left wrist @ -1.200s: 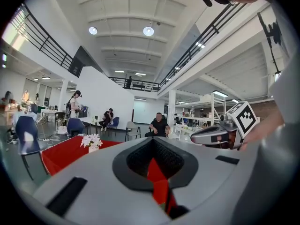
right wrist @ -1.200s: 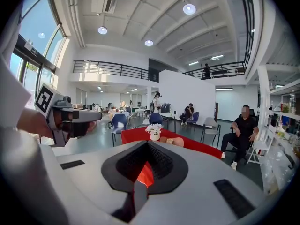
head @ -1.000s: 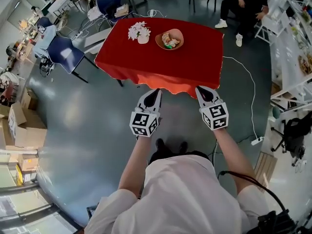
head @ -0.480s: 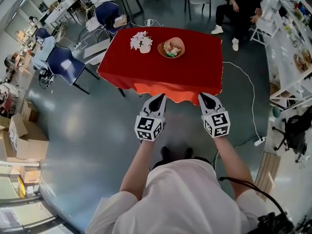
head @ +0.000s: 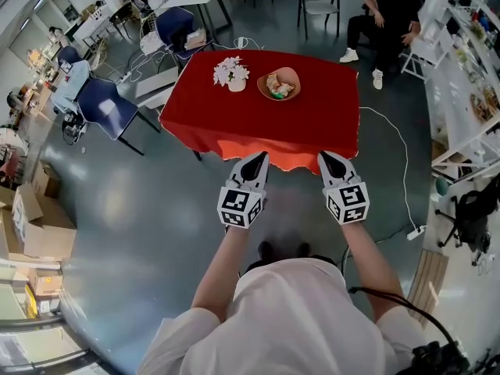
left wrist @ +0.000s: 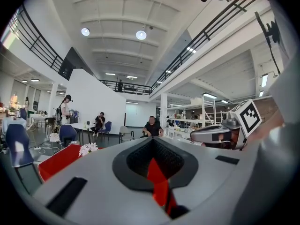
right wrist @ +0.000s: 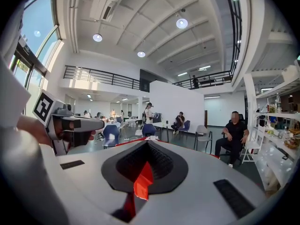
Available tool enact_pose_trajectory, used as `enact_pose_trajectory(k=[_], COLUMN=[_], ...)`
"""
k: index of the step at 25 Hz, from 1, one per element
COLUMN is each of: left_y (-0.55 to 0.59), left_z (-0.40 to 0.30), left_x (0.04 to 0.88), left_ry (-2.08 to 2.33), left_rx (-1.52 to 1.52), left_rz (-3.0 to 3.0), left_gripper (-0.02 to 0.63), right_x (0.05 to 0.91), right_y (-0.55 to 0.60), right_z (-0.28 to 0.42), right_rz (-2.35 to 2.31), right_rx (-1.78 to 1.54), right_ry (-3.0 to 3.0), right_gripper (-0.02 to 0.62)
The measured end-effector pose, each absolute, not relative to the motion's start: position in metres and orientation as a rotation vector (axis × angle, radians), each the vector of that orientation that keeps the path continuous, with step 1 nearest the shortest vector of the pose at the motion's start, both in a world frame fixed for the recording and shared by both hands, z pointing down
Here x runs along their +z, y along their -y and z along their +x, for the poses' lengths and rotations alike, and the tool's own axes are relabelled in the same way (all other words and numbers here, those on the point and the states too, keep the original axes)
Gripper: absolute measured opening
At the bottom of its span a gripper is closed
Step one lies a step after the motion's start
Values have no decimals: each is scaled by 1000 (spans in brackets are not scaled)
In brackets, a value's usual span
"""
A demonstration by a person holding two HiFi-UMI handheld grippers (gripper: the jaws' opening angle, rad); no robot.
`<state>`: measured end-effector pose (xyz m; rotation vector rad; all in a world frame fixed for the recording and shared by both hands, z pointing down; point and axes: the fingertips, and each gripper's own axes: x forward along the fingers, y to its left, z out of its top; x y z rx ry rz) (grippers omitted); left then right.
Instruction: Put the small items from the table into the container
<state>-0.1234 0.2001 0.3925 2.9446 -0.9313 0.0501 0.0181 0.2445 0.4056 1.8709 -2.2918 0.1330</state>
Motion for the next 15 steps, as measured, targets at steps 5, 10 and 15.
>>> enact_pose_trajectory(k=[5, 10, 15], left_y=[-197, -192, -188], left_z=[-123, -121, -124], left_x=[390, 387, 386], left_ry=[932, 935, 943], left_rx=[43, 38, 41], left_rz=[2950, 2948, 2948], left_gripper=[5, 5, 6], right_x=[404, 402, 401], right_y=[-240, -235, -235], right_z=[16, 18, 15], right_rz=[1880, 1889, 1883], right_rx=[126, 132, 130], right_ry=[2292, 2290, 2297], right_gripper=[12, 12, 12])
